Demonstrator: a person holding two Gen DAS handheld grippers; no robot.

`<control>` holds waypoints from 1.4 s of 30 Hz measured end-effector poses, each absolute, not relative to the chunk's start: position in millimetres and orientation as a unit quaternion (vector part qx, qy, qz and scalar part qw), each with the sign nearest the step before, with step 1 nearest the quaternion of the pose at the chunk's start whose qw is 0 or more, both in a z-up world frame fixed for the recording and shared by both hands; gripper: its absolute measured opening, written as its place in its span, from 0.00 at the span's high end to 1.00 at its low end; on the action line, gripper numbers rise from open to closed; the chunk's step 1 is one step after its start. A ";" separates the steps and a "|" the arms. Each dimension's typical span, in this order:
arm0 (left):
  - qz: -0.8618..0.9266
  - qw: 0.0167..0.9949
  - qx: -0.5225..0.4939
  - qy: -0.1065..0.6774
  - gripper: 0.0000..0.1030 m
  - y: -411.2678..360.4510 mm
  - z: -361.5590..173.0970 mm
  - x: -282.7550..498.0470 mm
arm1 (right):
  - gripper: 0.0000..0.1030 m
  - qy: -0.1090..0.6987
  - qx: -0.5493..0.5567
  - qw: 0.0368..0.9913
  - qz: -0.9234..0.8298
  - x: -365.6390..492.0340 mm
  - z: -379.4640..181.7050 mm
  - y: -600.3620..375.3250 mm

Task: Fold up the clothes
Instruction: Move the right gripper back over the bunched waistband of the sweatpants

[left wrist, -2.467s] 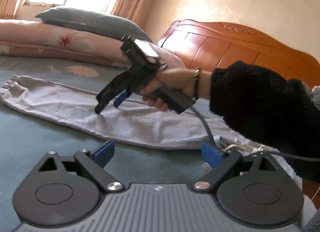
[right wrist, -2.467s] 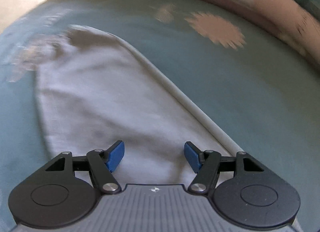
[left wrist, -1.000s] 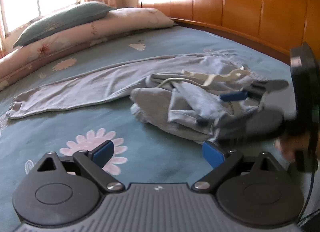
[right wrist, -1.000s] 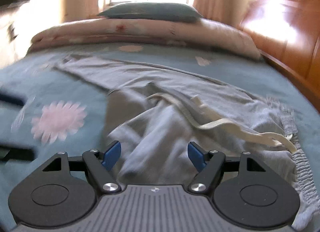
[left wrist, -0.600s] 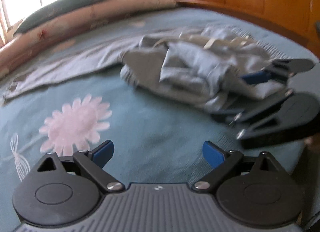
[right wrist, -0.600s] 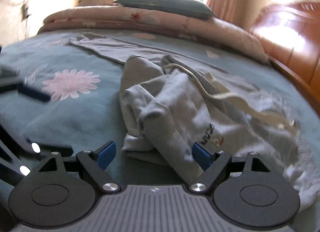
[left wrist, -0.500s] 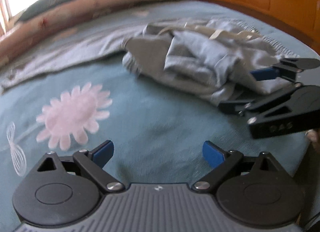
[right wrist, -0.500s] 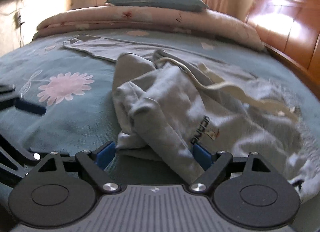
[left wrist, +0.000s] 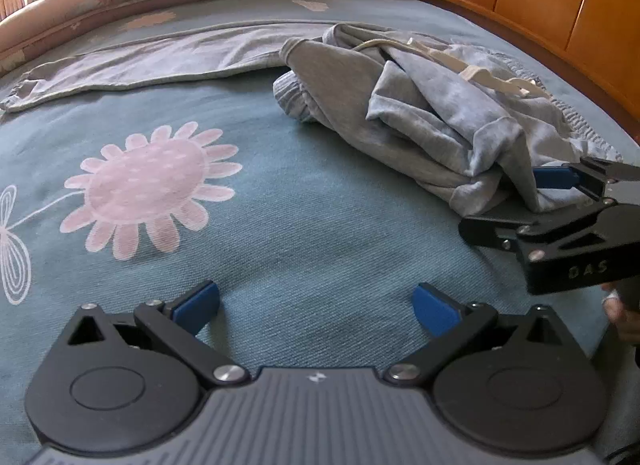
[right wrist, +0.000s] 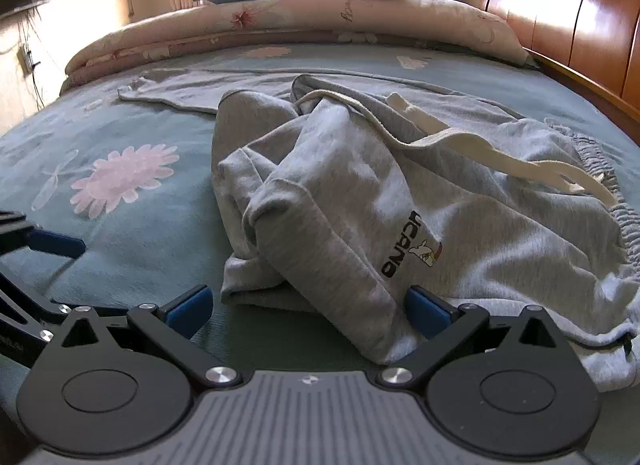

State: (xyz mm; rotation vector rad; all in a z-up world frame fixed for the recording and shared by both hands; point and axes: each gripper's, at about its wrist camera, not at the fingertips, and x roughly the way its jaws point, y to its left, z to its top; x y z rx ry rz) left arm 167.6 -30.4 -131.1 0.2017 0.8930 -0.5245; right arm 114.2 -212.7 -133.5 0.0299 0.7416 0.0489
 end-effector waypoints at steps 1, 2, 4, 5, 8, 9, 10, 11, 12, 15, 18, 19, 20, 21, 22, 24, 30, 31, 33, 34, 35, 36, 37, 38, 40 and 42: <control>-0.251 0.864 0.098 0.426 0.00 -30.9 -130.9 168.0 | 0.00 0.364 0.008 0.931 0.022 114.5 -134.2 -211.0; -0.253 0.863 0.098 0.426 0.00 -30.7 -130.7 168.0 | 0.00 0.365 -0.005 0.931 0.021 114.3 -134.4 -208.1; -0.252 0.863 0.101 0.425 0.01 -29.8 -129.9 166.8 | 0.00 0.366 -0.014 0.930 0.017 113.4 -132.9 -205.8; -0.251 0.864 0.103 0.425 0.01 -29.3 -129.4 165.9 | 0.02 0.365 -0.012 0.931 0.014 112.1 -130.0 -206.8; -0.236 0.870 0.112 0.418 0.06 -25.8 -124.5 162.6 | 0.14 0.332 -0.029 0.943 0.015 104.4 -112.8 -204.4; -0.229 0.874 0.116 0.413 0.07 -24.1 -122.1 161.4 | 0.15 0.311 -0.041 0.949 0.019 100.9 -104.5 -201.5; -0.221 0.878 0.120 0.407 0.10 -22.1 -119.3 160.8 | 0.16 0.289 -0.053 0.955 0.022 97.5 -96.3 -198.4; -0.213 0.883 0.123 0.401 0.12 -19.5 -116.6 161.2 | 0.18 0.274 -0.068 0.959 0.029 98.0 -89.4 -192.1; -0.207 0.887 0.122 0.396 0.12 -16.1 -113.7 161.8 | 0.22 0.259 -0.083 0.962 0.036 98.5 -82.5 -185.8; -0.195 0.894 0.108 0.388 0.15 -4.1 -107.9 164.2 | 0.38 0.254 -0.112 0.958 0.068 110.8 -77.7 -165.3; -0.190 0.897 0.108 0.385 0.15 4.1 -106.1 164.9 | 0.42 0.269 -0.145 0.948 0.086 126.6 -87.0 -143.7; -0.188 0.897 0.109 0.384 0.15 6.5 -106.0 164.6 | 0.42 0.276 -0.156 0.945 0.083 133.2 -93.2 -138.7; -0.188 0.898 0.109 0.384 0.15 8.4 -105.9 164.0 | 0.42 0.283 -0.167 0.941 0.080 139.7 -99.4 -133.6; -0.187 0.898 0.109 0.384 0.15 10.2 -105.8 163.7 | 0.42 0.296 -0.177 0.936 0.076 147.2 -106.4 -128.7; -0.187 0.898 0.107 0.384 0.15 11.6 -105.6 163.8 | 0.42 0.303 -0.192 0.931 0.067 152.9 -113.7 -125.5; -0.189 0.899 0.103 0.381 0.15 14.1 -104.0 162.7 | 0.42 0.314 -0.242 0.917 0.038 163.2 -127.1 -120.4; -0.204 0.900 0.099 0.372 0.15 6.6 -98.6 160.4 | 0.42 0.299 -0.228 0.926 -0.022 165.8 -107.7 -153.9; -0.207 0.900 0.099 0.370 0.15 5.0 -97.7 160.0 | 0.42 0.297 -0.216 0.930 -0.030 165.1 -102.2 -162.7; -0.213 0.900 0.098 0.367 0.15 1.8 -95.8 159.3 | 0.42 0.298 -0.186 0.935 -0.039 165.4 -96.1 -179.4; -0.216 0.900 0.098 0.366 0.15 0.2 -94.9 158.9 | 0.42 0.298 -0.167 0.939 -0.043 165.4 -93.3 -188.7; -0.218 0.900 0.098 0.364 0.15 -1.5 -94.0 158.6 | 0.42 0.296 -0.141 0.944 -0.043 164.4 -90.5 -198.2; -0.221 0.900 0.098 0.363 0.14 -3.1 -93.1 158.2 | 0.42 0.293 -0.115 0.948 -0.044 163.4 -87.8 -207.7; -0.224 0.900 0.097 0.361 0.14 -4.7 -92.1 157.8 | 0.42 0.292 -0.090 0.951 -0.047 162.5 -85.8 -217.1; -0.227 0.900 0.097 0.360 0.14 -6.5 -91.2 157.5 | 0.42 0.291 -0.064 0.953 -0.051 161.6 -83.8 -226.5; -0.231 0.899 0.100 0.360 0.14 -11.3 -89.6 156.9 | 0.41 0.289 -0.044 0.954 -0.067 161.6 -83.2 -241.5; -0.234 0.898 0.099 0.359 0.14 -15.7 -87.8 156.5 | 0.40 0.288 -0.025 0.954 -0.085 160.7 -84.3 -256.7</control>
